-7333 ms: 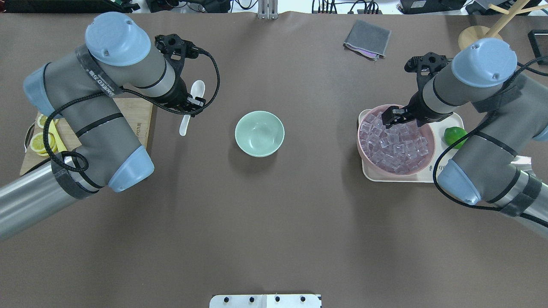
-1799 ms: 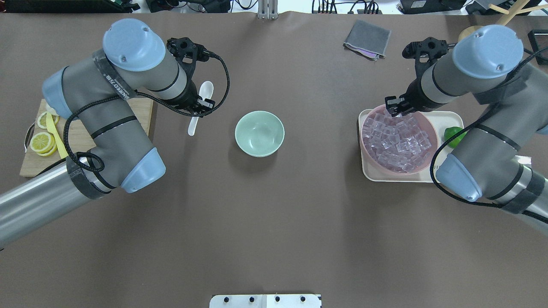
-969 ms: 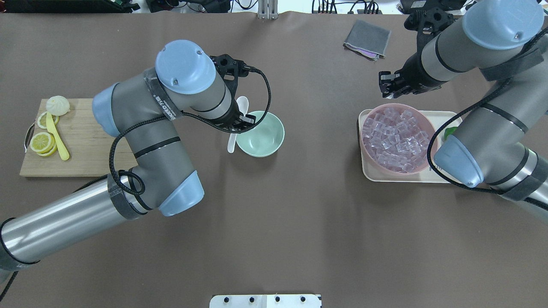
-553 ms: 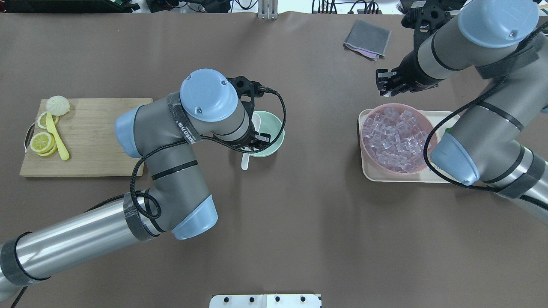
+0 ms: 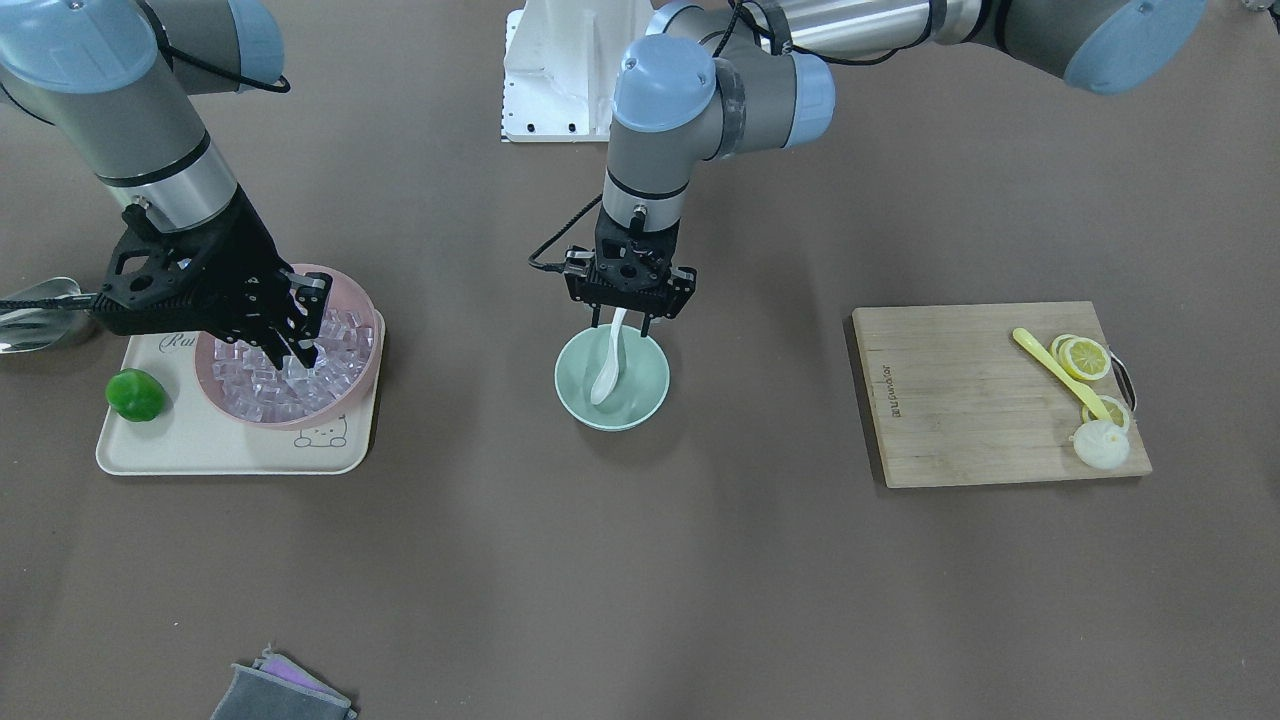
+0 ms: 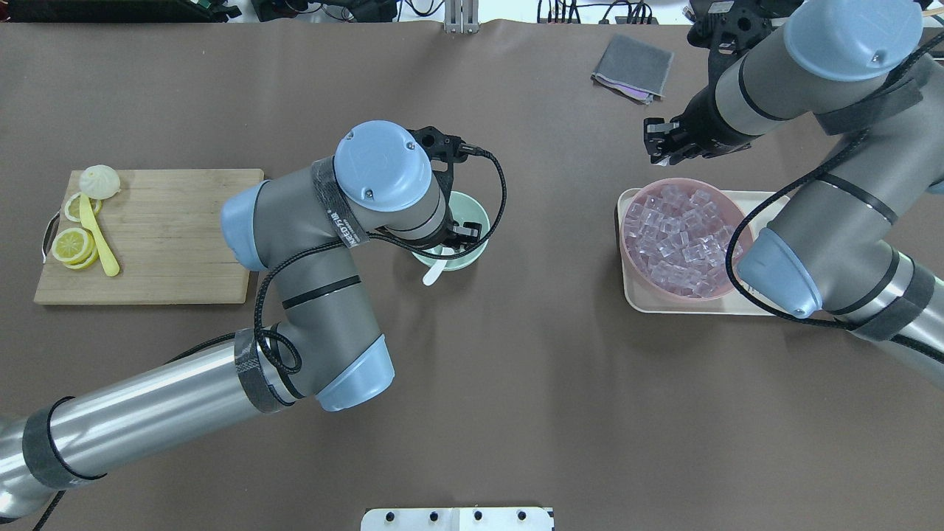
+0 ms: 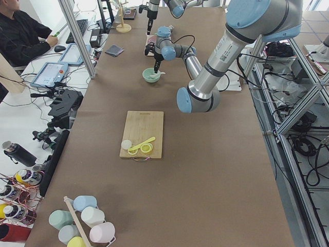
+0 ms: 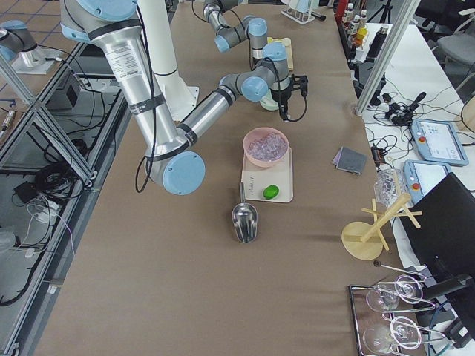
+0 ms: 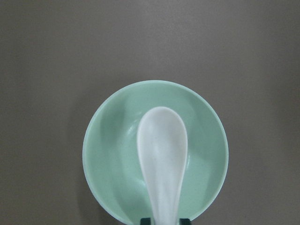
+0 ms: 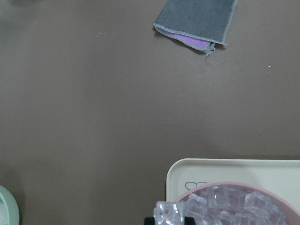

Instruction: Put spoon and ice into bowl

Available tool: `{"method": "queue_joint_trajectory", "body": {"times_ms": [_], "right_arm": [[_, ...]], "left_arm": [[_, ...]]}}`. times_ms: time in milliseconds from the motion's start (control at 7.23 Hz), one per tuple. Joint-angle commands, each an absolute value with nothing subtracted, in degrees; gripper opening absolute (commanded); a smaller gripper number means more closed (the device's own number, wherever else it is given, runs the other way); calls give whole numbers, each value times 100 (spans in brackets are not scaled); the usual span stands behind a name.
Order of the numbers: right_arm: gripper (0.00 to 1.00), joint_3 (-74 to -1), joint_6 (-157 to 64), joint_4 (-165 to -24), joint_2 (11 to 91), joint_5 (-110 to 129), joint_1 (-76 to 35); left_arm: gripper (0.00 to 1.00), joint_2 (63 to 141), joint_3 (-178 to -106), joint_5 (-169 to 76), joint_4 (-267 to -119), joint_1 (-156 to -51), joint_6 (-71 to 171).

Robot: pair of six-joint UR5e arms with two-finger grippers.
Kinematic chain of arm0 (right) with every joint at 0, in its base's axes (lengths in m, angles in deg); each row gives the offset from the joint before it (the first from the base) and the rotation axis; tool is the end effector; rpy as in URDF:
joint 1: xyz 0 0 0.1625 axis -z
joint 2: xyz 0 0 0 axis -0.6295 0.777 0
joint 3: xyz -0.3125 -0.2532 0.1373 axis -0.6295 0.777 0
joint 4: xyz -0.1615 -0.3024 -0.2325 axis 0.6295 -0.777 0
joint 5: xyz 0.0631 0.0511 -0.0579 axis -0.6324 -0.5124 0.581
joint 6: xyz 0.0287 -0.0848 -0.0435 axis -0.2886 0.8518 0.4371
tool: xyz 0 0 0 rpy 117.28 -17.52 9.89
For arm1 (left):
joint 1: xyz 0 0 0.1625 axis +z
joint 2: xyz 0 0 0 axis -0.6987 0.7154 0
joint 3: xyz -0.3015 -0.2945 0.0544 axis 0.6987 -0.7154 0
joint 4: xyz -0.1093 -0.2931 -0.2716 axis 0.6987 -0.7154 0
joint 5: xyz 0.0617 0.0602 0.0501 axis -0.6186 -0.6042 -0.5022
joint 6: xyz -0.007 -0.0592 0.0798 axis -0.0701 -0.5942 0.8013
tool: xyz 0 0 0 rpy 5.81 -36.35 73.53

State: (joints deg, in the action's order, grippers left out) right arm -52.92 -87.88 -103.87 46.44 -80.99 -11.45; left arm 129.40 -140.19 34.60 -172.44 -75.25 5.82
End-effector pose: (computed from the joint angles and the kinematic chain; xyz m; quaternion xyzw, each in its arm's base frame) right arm -0.3097 -0.5223 0.2710 0.1187 -0.4167 0.0612 0.8992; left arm 0.5612 -0.4666 0.1542 0.1394 0.4234 0.0476 0.8939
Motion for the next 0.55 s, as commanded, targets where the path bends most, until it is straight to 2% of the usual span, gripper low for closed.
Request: {"method": "queue_joint_trajectory", "body": {"times_ms": [0, 138, 415], "right_arm": [[0, -5281, -8838, -10391, 4462, -8090, -1091], [0, -5255, -9100, -10382, 4243, -7994, -1004], [0, -4565, -9583, -10330, 3393, -7407, -592]], "left_arm": [[98, 12801, -14143, 3448, -17238, -7857, 959], [97, 12461, -14414, 3536, -17229, -8200, 1597], [98, 11975, -14540, 4474, -17238, -9227, 2645]]}}
